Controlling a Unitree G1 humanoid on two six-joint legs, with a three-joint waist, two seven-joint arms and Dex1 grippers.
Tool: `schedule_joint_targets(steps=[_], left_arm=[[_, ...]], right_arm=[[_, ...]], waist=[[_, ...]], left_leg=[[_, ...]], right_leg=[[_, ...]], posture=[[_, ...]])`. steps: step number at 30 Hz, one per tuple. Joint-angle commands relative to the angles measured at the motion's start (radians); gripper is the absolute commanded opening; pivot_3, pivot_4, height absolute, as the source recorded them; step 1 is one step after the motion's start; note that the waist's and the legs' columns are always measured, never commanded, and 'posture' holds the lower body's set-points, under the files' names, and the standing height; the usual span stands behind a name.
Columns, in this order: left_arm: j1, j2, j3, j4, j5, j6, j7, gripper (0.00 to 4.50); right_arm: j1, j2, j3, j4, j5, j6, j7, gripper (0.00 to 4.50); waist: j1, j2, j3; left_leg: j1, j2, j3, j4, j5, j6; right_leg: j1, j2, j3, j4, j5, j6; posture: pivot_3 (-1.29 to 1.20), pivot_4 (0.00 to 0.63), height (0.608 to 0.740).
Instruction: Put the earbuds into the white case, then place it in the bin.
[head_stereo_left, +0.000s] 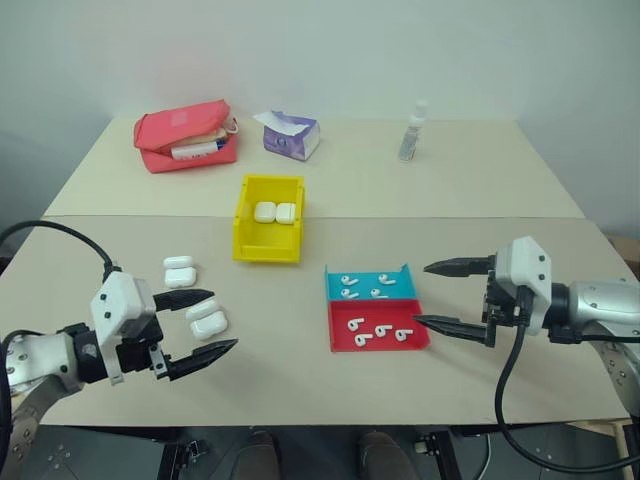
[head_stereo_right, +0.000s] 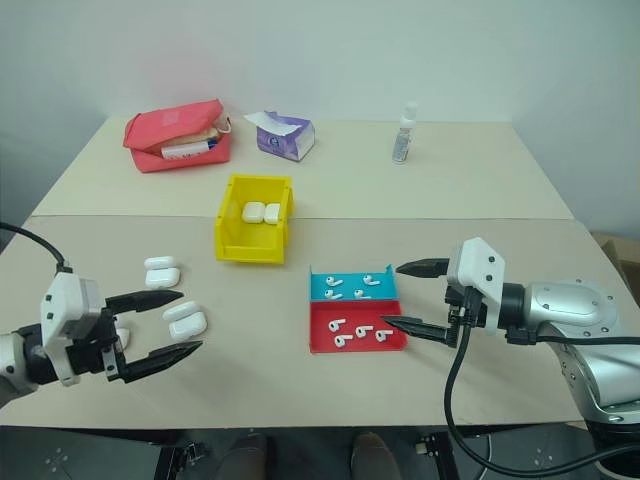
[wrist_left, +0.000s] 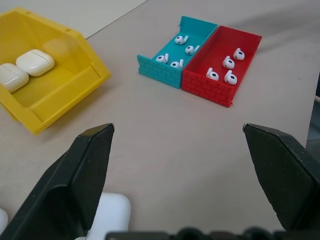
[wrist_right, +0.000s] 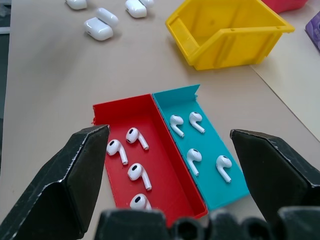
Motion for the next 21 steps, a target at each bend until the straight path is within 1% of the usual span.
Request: schedule_joint_targets(steps=[1, 8, 12, 15, 17, 21], left_arm=[[-0.001, -0.021, 0.008, -0.024, -0.007, -0.017, 0.017, 4.5], [0.017, -0.036, -0.004, -0.004, 0.059, -0.071, 0.012, 4.5], [-0.014, -0.018, 0.005, 0.001, 0.108, -0.055, 0.076, 4.5], [-0.042, -0.009, 0.009, 0.015, 0.187, -0.084, 0.12, 4.5], [-0.058, 0.012, 0.056, 0.017, 0.177, -0.043, 0.129, 4.5], [-0.021, 0.048, 0.162, -0.007, 0.162, 0.023, 0.108, 4.5]], right_arm=[[-0.008, 0.003, -0.013, -0.021, 0.001, -0.023, -0.001, 4.49], [-0.002, 0.008, -0.01, -0.021, -0.007, -0.027, -0.006, 4.49], [-0.022, 0.002, -0.002, -0.008, -0.012, -0.028, 0.004, 4.49], [-0.051, 0.004, 0.019, 0.014, -0.032, -0.038, 0.012, 4.49], [-0.074, 0.009, 0.033, 0.024, -0.039, -0.038, 0.014, 4.49], [-0.08, 0.021, 0.043, 0.02, -0.034, -0.036, 0.008, 4.49]], waist=[[0.0, 0.0, 0.0], [0.0, 0.0, 0.0], [0.0, 0.0, 0.0], [0.0, 0.0, 0.0], [0.0, 0.0, 0.0], [-0.002, 0.0, 0.0]], left_leg=[[0.0, 0.0, 0.0, 0.0, 0.0, 0.0], [0.0, 0.0, 0.0, 0.0, 0.0, 0.0], [0.0, 0.0, 0.0, 0.0, 0.0, 0.0], [0.0, 0.0, 0.0, 0.0, 0.0, 0.0], [0.0, 0.0, 0.0, 0.0, 0.0, 0.0], [0.0, 0.0, 0.0, 0.0, 0.0, 0.0]], right_leg=[[0.0, 0.0, 0.0, 0.0, 0.0, 0.0], [0.0, 0.0, 0.0, 0.0, 0.0, 0.0], [0.0, 0.0, 0.0, 0.0, 0.0, 0.0], [0.0, 0.0, 0.0, 0.0, 0.0, 0.0], [0.0, 0.0, 0.0, 0.0, 0.0, 0.0], [-0.001, 0.0, 0.0, 0.0, 0.0, 0.0]], posture=[[0.0, 0.15, 0.74], [0.0, 0.15, 0.74], [0.0, 0.15, 0.74], [0.0, 0.15, 0.74], [0.0, 0.15, 0.74], [0.0, 0.15, 0.74]])
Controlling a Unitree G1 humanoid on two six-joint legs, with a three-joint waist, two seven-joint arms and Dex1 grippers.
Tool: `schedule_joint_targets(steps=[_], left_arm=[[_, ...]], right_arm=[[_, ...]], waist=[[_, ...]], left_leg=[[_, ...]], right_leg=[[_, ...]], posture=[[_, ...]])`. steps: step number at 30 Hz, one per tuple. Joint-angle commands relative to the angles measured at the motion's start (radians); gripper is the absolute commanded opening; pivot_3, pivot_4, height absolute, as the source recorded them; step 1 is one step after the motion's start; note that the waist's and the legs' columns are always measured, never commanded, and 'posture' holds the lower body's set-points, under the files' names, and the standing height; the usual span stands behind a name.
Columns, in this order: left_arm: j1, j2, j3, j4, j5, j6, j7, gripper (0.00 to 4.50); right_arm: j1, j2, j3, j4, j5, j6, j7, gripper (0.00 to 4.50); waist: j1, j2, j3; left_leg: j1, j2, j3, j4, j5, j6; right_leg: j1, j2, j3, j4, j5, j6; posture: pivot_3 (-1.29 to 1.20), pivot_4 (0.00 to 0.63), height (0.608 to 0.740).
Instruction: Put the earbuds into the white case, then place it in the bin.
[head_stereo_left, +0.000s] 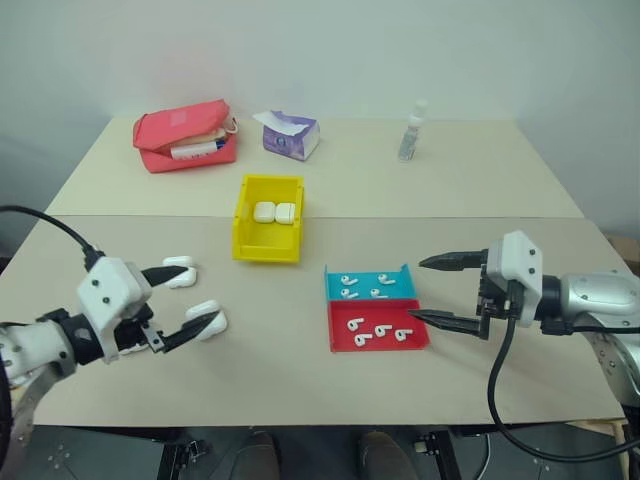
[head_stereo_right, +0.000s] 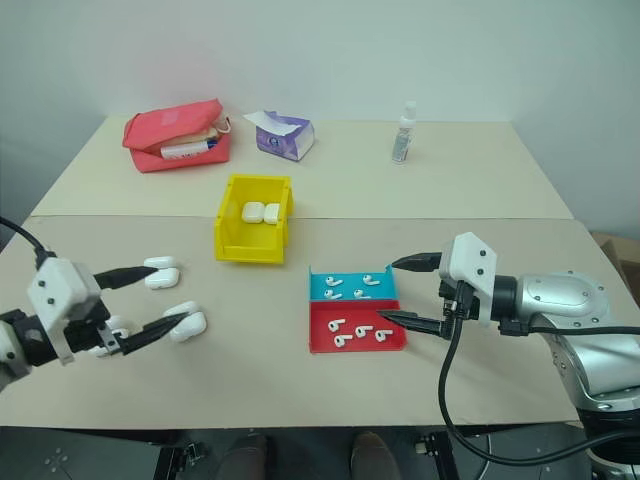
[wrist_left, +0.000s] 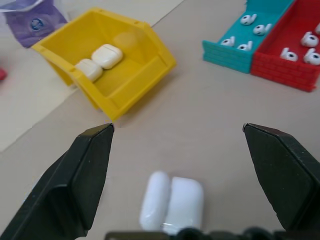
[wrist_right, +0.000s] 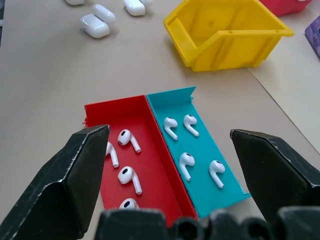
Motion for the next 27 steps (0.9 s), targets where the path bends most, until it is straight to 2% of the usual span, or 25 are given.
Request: schedule_joint_targets(steps=[1, 3, 6, 9, 11, 13, 15, 20, 22, 27], left_arm=[[0.029, 0.029, 0.107, -0.035, -0.02, 0.06, -0.014, 4.5], [0.061, 0.051, 0.166, -0.079, -0.015, 0.173, 0.025, 4.5], [0.099, 0.127, 0.245, -0.159, -0.029, 0.491, 0.089, 4.5], [0.076, 0.171, 0.287, -0.223, -0.061, 0.765, 0.134, 4.5], [0.011, 0.201, 0.261, -0.248, -0.062, 0.956, 0.179, 4.5], [-0.036, 0.232, 0.219, -0.259, -0.047, 1.068, 0.235, 4.5], [-0.055, 0.228, 0.206, -0.231, -0.061, 1.087, 0.297, 4.5], [-0.072, 0.192, 0.218, -0.149, -0.206, 1.087, 0.495, 4.5], [-0.081, 0.176, 0.215, -0.086, -0.296, 1.087, 0.615, 4.5], [-0.113, 0.054, 0.172, -0.051, -0.483, 1.087, 0.964, 4.5]], right_arm=[[-0.007, 0.012, -0.006, -0.025, 0.004, -0.02, -0.005, 4.49], [0.006, 0.022, -0.006, -0.04, 0.014, -0.011, -0.015, 4.49], [0.015, 0.037, 0.008, -0.048, 0.014, -0.009, -0.024, 4.49], [0.008, 0.054, 0.027, -0.037, 0.013, -0.01, -0.023, 4.49], [-0.001, 0.066, 0.043, -0.03, 0.008, -0.012, -0.024, 4.49], [-0.01, 0.076, 0.056, -0.032, 0.008, -0.007, -0.027, 4.49], [-0.019, 0.082, 0.067, -0.033, 0.012, 0.001, -0.028, 4.49], [-0.037, 0.078, 0.073, -0.012, 0.011, 0.0, -0.011, 4.49], [-0.045, 0.077, 0.075, -0.007, 0.012, 0.003, -0.01, 4.49], [-0.056, 0.075, 0.079, -0.003, 0.012, 0.008, -0.004, 4.49]], waist=[[0.001, 0.0, 0.0], [0.0, 0.0, 0.0], [0.0, -0.002, 0.001], [0.001, -0.002, 0.001], [0.003, -0.002, 0.001], [0.002, -0.002, 0.001], [0.002, -0.002, 0.001], [-0.001, -0.002, 0.001], [0.0, -0.003, 0.002], [0.001, -0.004, 0.002]], left_leg=[[0.0, 0.0, 0.0, 0.0, 0.0, 0.0], [0.0, 0.0, 0.0, 0.0, 0.0, 0.0], [0.0, 0.0, 0.0, 0.0, 0.0, 0.0], [0.001, 0.0, 0.0, 0.0, 0.0, 0.0], [0.001, 0.0, 0.0, 0.0, 0.0, 0.0], [0.001, 0.0, -0.002, 0.0, 0.0, 0.0], [0.001, 0.0, -0.002, 0.0, 0.0, 0.0], [0.0, 0.001, -0.002, -0.001, 0.0, 0.0], [0.0, 0.0, -0.002, -0.001, 0.0, 0.0], [0.001, 0.0, -0.003, -0.001, 0.0, 0.0]], right_leg=[[0.0, 0.0, 0.0, 0.0, 0.0, 0.0], [0.0, 0.0, 0.0, 0.0, 0.0, 0.0], [0.0, 0.0, 0.0, 0.0, 0.0, 0.0], [0.0, 0.0, 0.0, 0.001, 0.0, 0.0], [0.0, 0.0, 0.0, 0.001, 0.0, 0.0], [0.0, 0.001, -0.001, 0.001, 0.0, 0.0], [0.0, 0.001, -0.001, 0.001, 0.0, 0.0], [-0.001, 0.001, -0.001, 0.001, 0.0, 0.0], [-0.001, 0.001, 0.0, 0.001, 0.0, 0.0], [0.0, 0.001, -0.001, 0.002, 0.0, -0.001]], posture=[[0.0, 0.15, 0.74], [0.0, 0.15, 0.74], [0.0, 0.15, 0.74], [0.0, 0.15, 0.74], [0.0, 0.15, 0.74], [0.0, 0.15, 0.74], [0.0, 0.15, 0.74], [0.0, 0.15, 0.74], [0.0, 0.15, 0.74], [0.0, 0.15, 0.74]])
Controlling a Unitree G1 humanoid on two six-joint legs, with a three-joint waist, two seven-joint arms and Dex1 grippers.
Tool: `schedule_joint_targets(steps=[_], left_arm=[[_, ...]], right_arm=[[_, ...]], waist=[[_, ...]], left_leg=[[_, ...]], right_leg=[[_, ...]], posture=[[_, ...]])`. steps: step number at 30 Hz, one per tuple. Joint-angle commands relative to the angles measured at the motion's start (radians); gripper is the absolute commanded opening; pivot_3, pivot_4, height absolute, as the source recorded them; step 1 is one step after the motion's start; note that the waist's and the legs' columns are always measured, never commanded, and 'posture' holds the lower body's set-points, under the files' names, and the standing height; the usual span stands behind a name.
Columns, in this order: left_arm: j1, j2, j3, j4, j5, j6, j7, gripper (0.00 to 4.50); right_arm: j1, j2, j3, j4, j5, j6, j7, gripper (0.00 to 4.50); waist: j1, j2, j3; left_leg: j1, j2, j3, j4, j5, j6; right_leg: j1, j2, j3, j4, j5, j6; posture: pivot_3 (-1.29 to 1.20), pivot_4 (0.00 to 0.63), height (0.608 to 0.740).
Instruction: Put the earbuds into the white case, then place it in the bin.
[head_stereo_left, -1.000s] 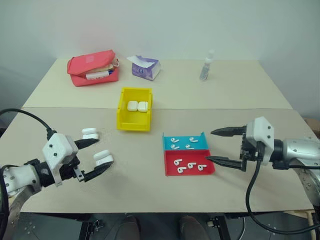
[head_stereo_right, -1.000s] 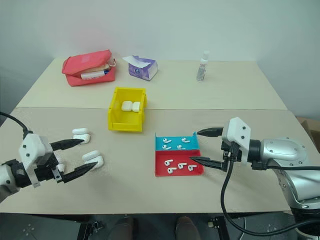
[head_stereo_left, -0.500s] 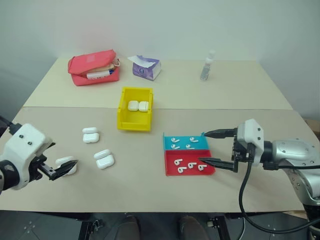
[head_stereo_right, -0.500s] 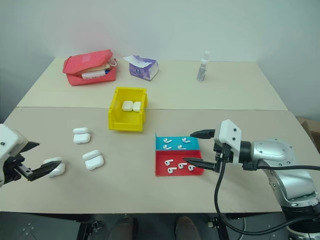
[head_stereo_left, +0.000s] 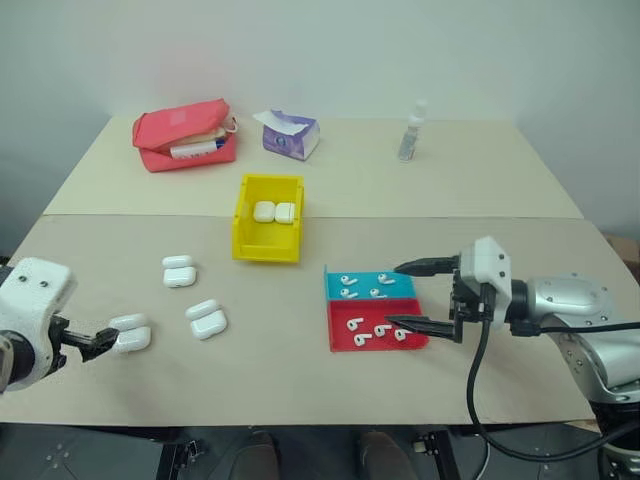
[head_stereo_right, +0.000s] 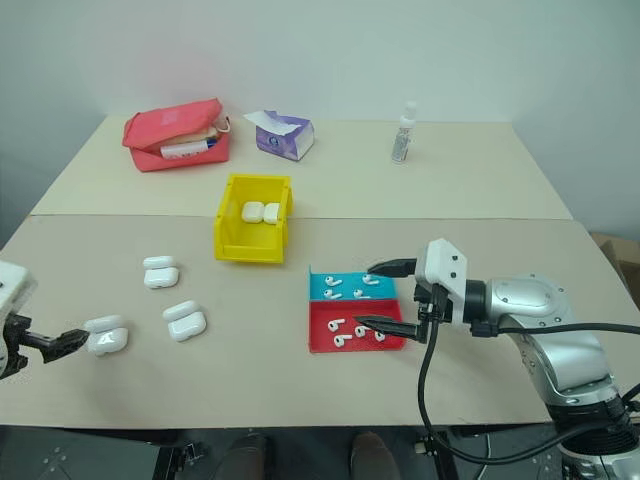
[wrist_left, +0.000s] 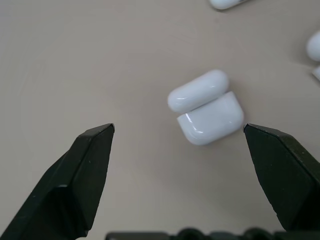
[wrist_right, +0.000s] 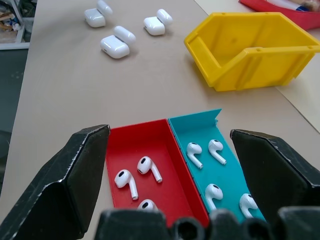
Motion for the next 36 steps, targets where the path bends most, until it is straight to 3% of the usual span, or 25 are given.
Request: schedule_joint_targets(steps=[1, 10, 16, 19, 25, 29, 32, 36], left_arm=[[-0.034, -0.072, -0.023, -0.017, -0.11, 0.003, 0.239, 4.5], [-0.146, -0.332, -0.071, 0.059, -0.367, 0.003, 0.783, 4.5], [-0.212, -0.348, -0.109, 0.173, -0.495, -0.001, 0.99, 4.5], [-0.201, -0.294, -0.159, 0.228, -0.617, -0.074, 1.087, 4.5], [-0.106, -0.098, -0.358, 0.293, -0.962, -0.368, 1.296, 4.5], [-0.077, 0.01, -0.446, 0.304, -1.042, -0.482, 1.308, 4.5], [-0.079, 0.057, -0.491, 0.304, -1.045, -0.54, 1.292, 3.94], [-0.092, 0.095, -0.529, 0.319, -1.045, -0.591, 1.274, 2.79]], right_arm=[[-0.018, -0.011, -0.014, -0.009, 0.01, 0.005, 0.009, 4.49], [-0.004, -0.015, -0.029, -0.019, 0.01, 0.004, 0.001, 4.49], [0.007, -0.013, -0.033, -0.025, 0.006, -0.004, -0.01, 4.49], [0.017, -0.014, -0.038, -0.031, 0.007, -0.007, -0.018, 4.49], [0.042, -0.017, -0.052, -0.05, 0.01, -0.005, -0.029, 4.49], [0.049, -0.017, -0.058, -0.056, 0.01, -0.003, -0.033, 4.49], [0.058, -0.015, -0.059, -0.067, 0.008, -0.001, -0.04, 4.5], [0.069, -0.017, -0.063, -0.077, 0.012, 0.002, -0.05, 4.5]], waist=[[0.0, -0.001, 0.0], [0.003, -0.002, 0.0], [0.004, -0.002, 0.0], [0.004, -0.002, 0.0], [0.004, -0.002, 0.0], [0.006, -0.001, 0.0], [0.007, -0.001, 0.0], [0.008, -0.001, 0.0]], left_leg=[[0.0, 0.0, 0.0, 0.0, 0.0, 0.0], [0.0, -0.001, -0.002, 0.001, 0.0, 0.0], [0.0, -0.001, -0.002, 0.001, 0.001, -0.002], [0.001, -0.001, -0.002, 0.001, 0.002, -0.003], [0.0, -0.001, -0.003, 0.001, 0.002, -0.004], [0.002, -0.001, -0.002, 0.001, 0.003, -0.006], [0.002, -0.001, -0.002, 0.001, 0.003, -0.006], [0.002, -0.001, -0.001, 0.0, 0.004, -0.007]], right_leg=[[0.0, 0.0, 0.0, 0.0, 0.0, 0.0], [0.001, 0.0, -0.001, 0.001, 0.0, 0.0], [0.001, 0.0, -0.001, 0.002, 0.001, 0.0], [0.001, 0.0, -0.001, 0.002, 0.001, 0.0], [0.001, -0.001, -0.001, 0.003, 0.001, 0.0], [0.001, -0.001, -0.001, 0.004, 0.0, 0.0], [0.001, 0.0, -0.001, 0.004, 0.0, 0.0], [0.0, 0.0, 0.0, 0.004, 0.0, 0.0]], posture=[[0.0, 0.15, 0.74], [0.0, 0.15, 0.74], [0.0, 0.15, 0.74], [0.0, 0.15, 0.74], [0.0, 0.15, 0.74], [0.0, 0.15, 0.74], [0.0, 0.15, 0.74], [0.0, 0.15, 0.74]])
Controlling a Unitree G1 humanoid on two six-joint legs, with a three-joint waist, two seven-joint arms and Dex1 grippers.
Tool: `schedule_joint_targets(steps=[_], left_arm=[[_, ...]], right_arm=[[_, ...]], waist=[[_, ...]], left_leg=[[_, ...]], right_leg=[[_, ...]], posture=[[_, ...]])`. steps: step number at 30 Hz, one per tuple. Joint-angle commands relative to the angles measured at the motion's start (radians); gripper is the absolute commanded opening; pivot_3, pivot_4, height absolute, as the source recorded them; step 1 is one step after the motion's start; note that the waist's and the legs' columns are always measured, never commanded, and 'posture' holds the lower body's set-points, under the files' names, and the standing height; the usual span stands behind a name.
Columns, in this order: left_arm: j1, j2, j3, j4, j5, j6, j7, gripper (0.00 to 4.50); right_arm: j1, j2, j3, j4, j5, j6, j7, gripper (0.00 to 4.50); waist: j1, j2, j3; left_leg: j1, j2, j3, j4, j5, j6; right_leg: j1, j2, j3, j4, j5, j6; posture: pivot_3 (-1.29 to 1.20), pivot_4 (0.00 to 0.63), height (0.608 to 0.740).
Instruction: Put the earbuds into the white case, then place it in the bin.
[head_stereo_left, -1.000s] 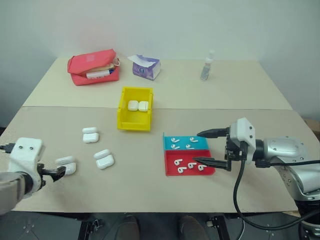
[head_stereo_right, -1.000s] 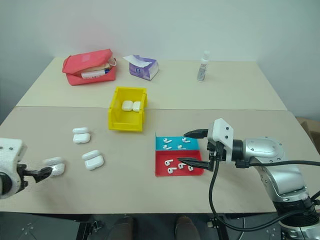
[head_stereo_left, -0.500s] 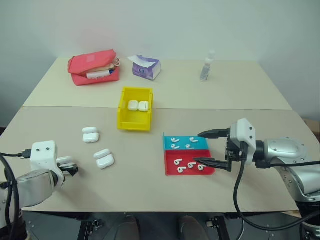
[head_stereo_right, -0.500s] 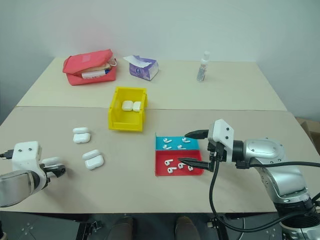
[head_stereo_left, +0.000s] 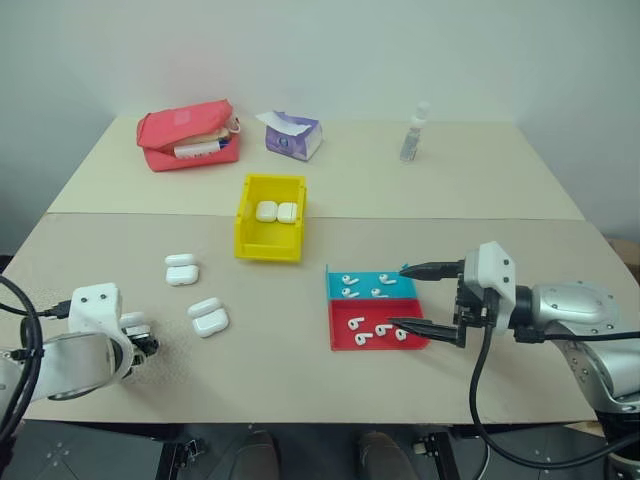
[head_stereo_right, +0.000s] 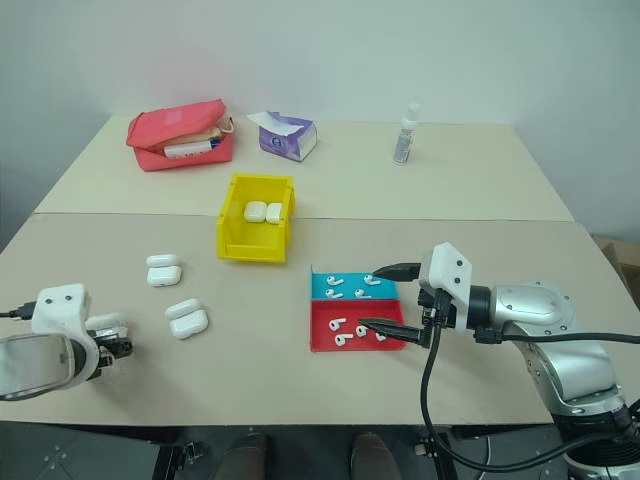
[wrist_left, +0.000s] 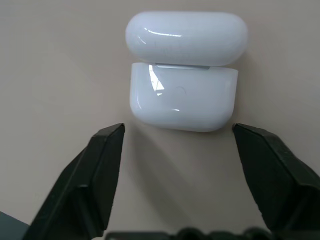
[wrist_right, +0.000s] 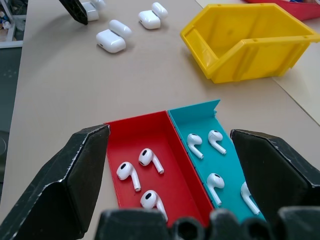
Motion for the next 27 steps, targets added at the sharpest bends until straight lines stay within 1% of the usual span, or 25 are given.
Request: schedule_joint_targets(steps=[1, 2, 6, 9, 12, 14, 18, 20, 22, 25, 26, 27], left_arm=[[-0.009, 0.04, -0.015, 0.015, -0.003, -0.036, -0.019, 2.48], [-0.008, 0.051, -0.018, 0.021, -0.003, -0.04, -0.029, 2.23], [0.021, 0.1, -0.017, 0.016, -0.003, -0.047, -0.069, 2.23], [0.091, 0.148, 0.016, -0.031, 0.004, -0.039, -0.102, 2.23], [0.176, 0.193, 0.07, -0.067, 0.02, 0.003, -0.202, 2.23], [0.237, 0.201, 0.132, -0.109, 0.095, 0.039, -0.303, 2.23], [0.329, 0.191, 0.233, -0.146, 0.187, 0.064, -0.39, 2.23], [0.342, 0.191, 0.283, -0.152, 0.215, 0.076, -0.445, 2.61], [0.335, 0.192, 0.312, -0.154, 0.233, 0.072, -0.468, 3.08], [0.308, 0.205, 0.311, -0.137, 0.223, 0.065, -0.486, 4.05], [0.294, 0.208, 0.302, -0.129, 0.222, 0.059, -0.481, 4.21], [0.273, 0.211, 0.287, -0.121, 0.223, 0.052, -0.478, 4.49]], right_arm=[[0.001, -0.01, -0.036, -0.04, 0.012, -0.002, -0.009, 4.5], [0.002, -0.01, -0.036, -0.042, 0.013, -0.002, -0.011, 4.5], [0.009, -0.011, -0.037, -0.047, 0.014, -0.001, -0.016, 4.5], [0.014, -0.013, -0.037, -0.051, 0.014, 0.001, -0.021, 4.5], [0.02, -0.013, -0.038, -0.053, 0.014, 0.002, -0.023, 4.5], [0.024, -0.013, -0.038, -0.056, 0.016, 0.003, -0.024, 4.5], [0.03, -0.011, -0.035, -0.061, 0.015, 0.004, -0.025, 4.5], [0.028, -0.009, -0.032, -0.059, 0.016, 0.004, -0.025, 4.5], [0.025, -0.007, -0.028, -0.057, 0.014, 0.003, -0.025, 4.5], [0.02, -0.004, -0.024, -0.055, 0.013, 0.002, -0.026, 4.5], [0.02, -0.003, -0.024, -0.056, 0.014, 0.003, -0.026, 4.5], [0.022, -0.003, -0.025, -0.059, 0.015, 0.003, -0.027, 4.5]], waist=[[0.0, 0.0, 0.0], [0.0, 0.0, 0.0], [0.001, 0.0, 0.0], [0.002, 0.0, 0.0], [0.003, 0.0, 0.0], [0.003, 0.001, 0.0], [0.007, 0.001, 0.001], [0.008, 0.001, 0.001], [0.01, 0.001, 0.001], [0.016, 0.001, 0.001], [0.017, 0.001, 0.001], [0.017, 0.001, 0.001]], left_leg=[[0.0, 0.0, 0.0, 0.0, 0.0, 0.0], [0.0, 0.0, 0.0, 0.0, 0.0, 0.0], [0.0, 0.0, 0.0, 0.0, 0.001, -0.001], [0.0, 0.0, 0.001, -0.001, 0.0, -0.001], [-0.001, 0.0, 0.001, -0.002, 0.0, -0.002], [0.0, 0.0, 0.001, -0.002, 0.0, -0.002], [0.0, 0.0, 0.001, -0.002, 0.0, -0.002], [0.0, 0.0, 0.001, -0.003, 0.0, -0.002], [0.0, 0.0, 0.001, -0.003, 0.0, -0.002], [0.0, 0.0, 0.001, -0.003, 0.0, -0.002], [-0.001, 0.0, 0.001, -0.003, 0.0, -0.002], [-0.001, 0.0, 0.001, -0.003, 0.0, -0.002]], right_leg=[[0.0, 0.0, 0.0, 0.0, 0.0, 0.0], [-0.001, 0.0, 0.0, 0.0, 0.0, 0.0], [-0.001, 0.0, 0.0, 0.0, 0.0, 0.0], [-0.001, 0.0, 0.0, 0.0, 0.0, 0.0], [-0.001, 0.0, 0.0, -0.001, 0.0, 0.0], [-0.001, 0.0, 0.0, -0.001, 0.0, 0.0], [-0.002, 0.0, 0.0, -0.002, 0.0, -0.001], [-0.001, 0.0, 0.0, -0.002, 0.0, -0.001], [-0.001, 0.0, 0.0, -0.002, 0.0, -0.001], [-0.001, 0.0, 0.0, -0.004, 0.0, -0.001], [-0.001, 0.0, 0.0, -0.004, 0.0, -0.001], [-0.001, 0.0, 0.0, -0.004, 0.0, -0.001]], posture=[[0.0, 0.15, 0.74], [0.0, 0.15, 0.74], [0.0, 0.15, 0.74], [0.0, 0.15, 0.74], [0.0, 0.15, 0.74], [0.0, 0.15, 0.74], [0.0, 0.15, 0.74], [0.0, 0.15, 0.74], [0.0, 0.15, 0.74], [0.0, 0.15, 0.74], [0.0, 0.15, 0.74], [0.0, 0.15, 0.74]])
